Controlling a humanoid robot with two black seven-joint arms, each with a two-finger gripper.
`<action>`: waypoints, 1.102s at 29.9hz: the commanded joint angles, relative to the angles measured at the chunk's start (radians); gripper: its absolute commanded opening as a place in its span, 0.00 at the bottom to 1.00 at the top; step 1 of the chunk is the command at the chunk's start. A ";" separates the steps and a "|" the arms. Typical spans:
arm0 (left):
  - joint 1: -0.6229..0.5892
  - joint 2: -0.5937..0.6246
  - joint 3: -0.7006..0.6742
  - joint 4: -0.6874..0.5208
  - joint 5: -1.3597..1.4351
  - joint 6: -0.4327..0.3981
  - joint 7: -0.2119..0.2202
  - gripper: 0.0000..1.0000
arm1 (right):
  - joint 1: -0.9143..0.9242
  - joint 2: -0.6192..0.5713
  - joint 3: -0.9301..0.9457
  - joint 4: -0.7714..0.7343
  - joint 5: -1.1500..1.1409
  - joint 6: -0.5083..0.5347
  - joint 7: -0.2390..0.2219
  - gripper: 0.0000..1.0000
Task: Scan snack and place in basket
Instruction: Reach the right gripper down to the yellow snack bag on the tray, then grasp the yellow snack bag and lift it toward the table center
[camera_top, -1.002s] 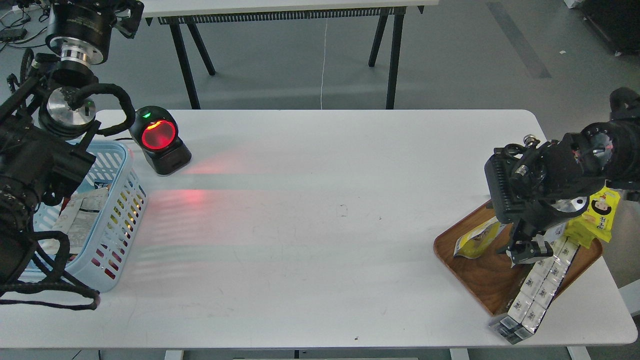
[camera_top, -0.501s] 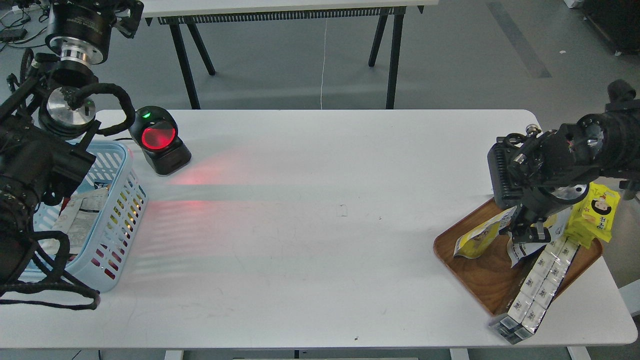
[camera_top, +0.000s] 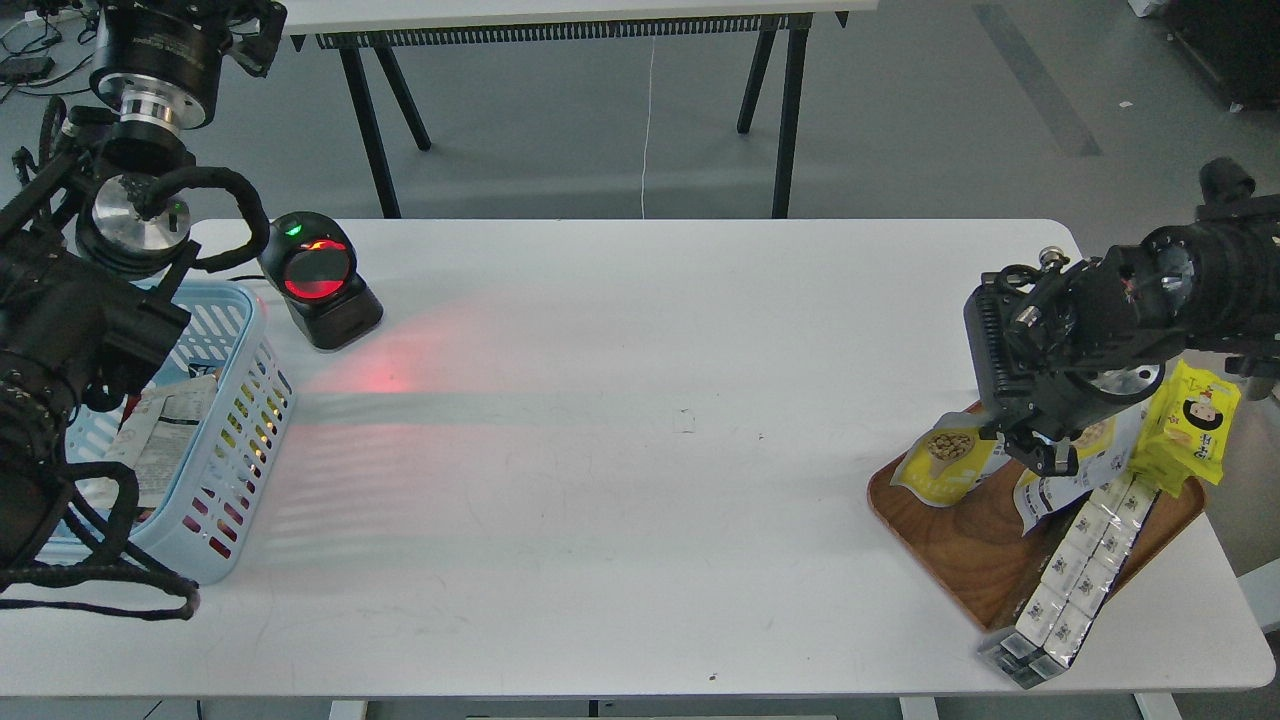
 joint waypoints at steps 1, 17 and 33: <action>0.001 -0.001 0.000 0.000 -0.001 0.000 0.000 1.00 | -0.002 0.008 0.006 -0.001 0.000 -0.010 0.000 0.00; 0.001 -0.001 -0.001 0.014 -0.002 0.000 0.000 1.00 | 0.059 0.009 0.159 0.011 0.028 -0.004 0.000 0.00; 0.003 -0.001 0.000 0.014 -0.002 0.000 0.000 1.00 | 0.070 0.305 0.264 -0.192 0.203 -0.001 0.000 0.00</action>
